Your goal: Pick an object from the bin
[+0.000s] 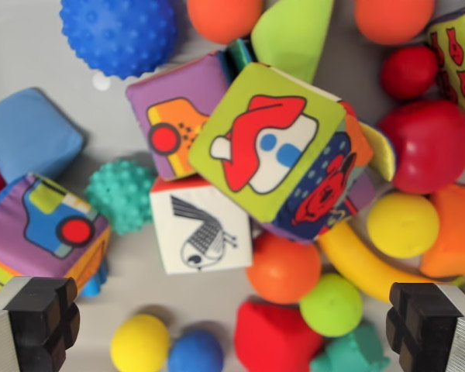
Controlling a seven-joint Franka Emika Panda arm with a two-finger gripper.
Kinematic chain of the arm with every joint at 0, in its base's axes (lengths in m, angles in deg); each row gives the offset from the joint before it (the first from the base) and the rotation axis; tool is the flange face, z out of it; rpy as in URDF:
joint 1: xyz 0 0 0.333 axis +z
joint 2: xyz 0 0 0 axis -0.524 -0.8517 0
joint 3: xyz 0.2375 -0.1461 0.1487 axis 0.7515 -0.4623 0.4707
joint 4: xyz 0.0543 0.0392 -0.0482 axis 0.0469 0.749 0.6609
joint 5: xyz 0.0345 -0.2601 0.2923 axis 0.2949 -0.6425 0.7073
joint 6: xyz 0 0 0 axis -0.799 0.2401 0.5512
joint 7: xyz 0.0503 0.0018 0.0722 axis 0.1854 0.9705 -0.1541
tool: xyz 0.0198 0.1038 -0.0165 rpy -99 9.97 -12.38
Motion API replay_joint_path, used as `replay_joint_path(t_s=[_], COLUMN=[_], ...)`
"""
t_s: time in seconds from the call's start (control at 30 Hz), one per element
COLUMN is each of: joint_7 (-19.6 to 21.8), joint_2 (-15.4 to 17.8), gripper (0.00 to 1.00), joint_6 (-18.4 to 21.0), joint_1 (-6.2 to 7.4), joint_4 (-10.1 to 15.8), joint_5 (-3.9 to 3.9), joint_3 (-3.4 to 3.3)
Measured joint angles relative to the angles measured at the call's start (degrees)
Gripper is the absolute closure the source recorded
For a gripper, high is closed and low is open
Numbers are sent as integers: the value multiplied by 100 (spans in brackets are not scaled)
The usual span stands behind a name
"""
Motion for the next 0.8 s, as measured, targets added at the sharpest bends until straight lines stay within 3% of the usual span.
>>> replay_joint_path(t_s=[0.43,0.8], joint_7=[562,1301], joint_2=[88,190], gripper=[0,0], joint_6=[-211,-473], joint_1=[163,377], joint_4=[280,619], joint_5=[0,-2], joint_3=[36,88])
